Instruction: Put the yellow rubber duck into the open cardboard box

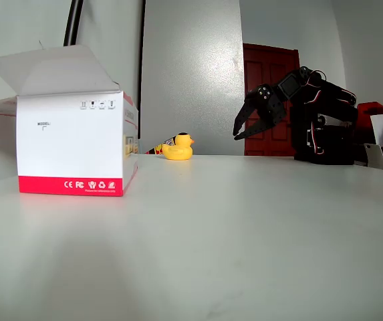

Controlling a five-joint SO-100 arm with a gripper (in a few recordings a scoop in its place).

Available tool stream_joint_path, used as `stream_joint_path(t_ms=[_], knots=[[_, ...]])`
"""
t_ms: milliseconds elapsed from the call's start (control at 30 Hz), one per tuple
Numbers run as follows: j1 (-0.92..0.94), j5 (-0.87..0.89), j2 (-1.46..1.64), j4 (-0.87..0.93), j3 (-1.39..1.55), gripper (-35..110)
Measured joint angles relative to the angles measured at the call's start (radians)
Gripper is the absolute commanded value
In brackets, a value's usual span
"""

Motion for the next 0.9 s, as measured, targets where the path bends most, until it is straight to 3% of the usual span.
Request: stream_joint_path(t_ms=[600,900], knots=[[0.000,-0.002,0.000,0.000,0.000,0],[-0.110,-0.002,0.000,0.000,0.000,0]])
